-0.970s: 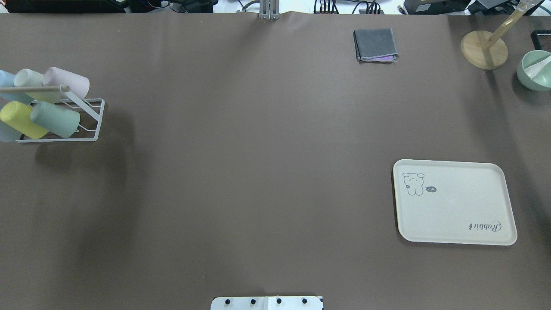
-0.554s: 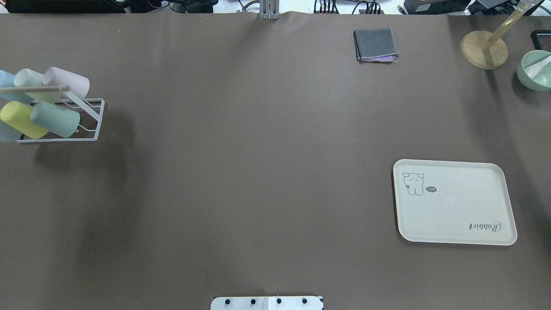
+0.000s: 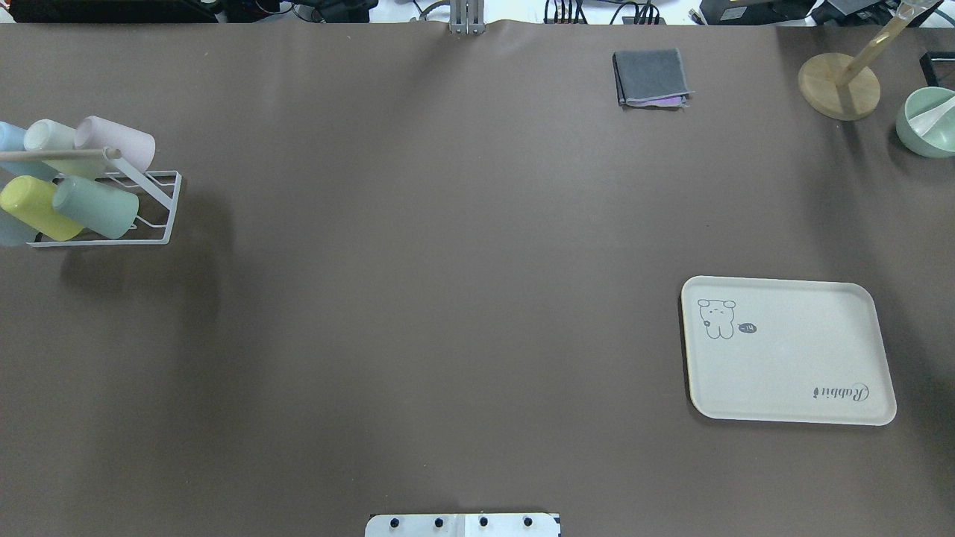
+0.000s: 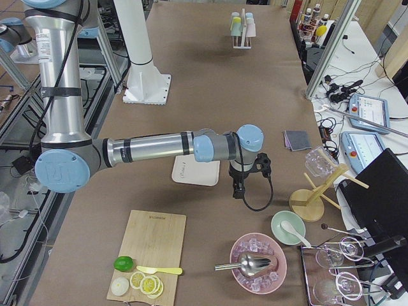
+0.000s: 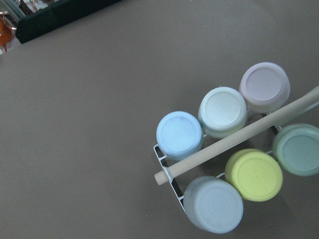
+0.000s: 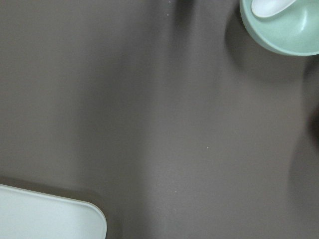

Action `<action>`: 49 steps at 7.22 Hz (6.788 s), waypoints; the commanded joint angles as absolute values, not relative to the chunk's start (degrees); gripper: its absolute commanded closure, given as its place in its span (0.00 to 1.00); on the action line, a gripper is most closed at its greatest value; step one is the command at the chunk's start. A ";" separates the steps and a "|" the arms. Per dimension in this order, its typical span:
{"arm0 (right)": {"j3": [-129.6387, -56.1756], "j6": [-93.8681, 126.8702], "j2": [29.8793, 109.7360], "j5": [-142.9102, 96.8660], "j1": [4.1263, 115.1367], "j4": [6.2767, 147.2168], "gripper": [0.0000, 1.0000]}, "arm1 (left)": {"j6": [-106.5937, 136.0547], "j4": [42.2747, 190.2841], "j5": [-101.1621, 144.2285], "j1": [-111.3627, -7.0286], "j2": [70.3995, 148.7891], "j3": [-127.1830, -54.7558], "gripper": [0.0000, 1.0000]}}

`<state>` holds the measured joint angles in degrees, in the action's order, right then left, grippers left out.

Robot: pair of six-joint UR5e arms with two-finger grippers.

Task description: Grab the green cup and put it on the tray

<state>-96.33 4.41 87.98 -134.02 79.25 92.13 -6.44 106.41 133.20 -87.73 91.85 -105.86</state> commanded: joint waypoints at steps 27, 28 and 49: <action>-92.99 49.48 92.14 -144.49 58.18 52.91 1.00 | -56.51 95.45 43.35 -26.30 80.26 -118.56 0.02; -92.21 50.09 88.72 -144.58 58.18 53.52 1.00 | -56.60 95.36 42.63 -24.45 80.16 -118.30 0.02; -79.80 67.85 58.53 -137.20 36.66 57.39 1.00 | -60.97 124.18 34.45 -26.45 90.00 -94.57 0.05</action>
<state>-79.75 68.00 58.07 -137.62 37.41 57.37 -59.20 122.18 34.52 -26.38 89.51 -95.71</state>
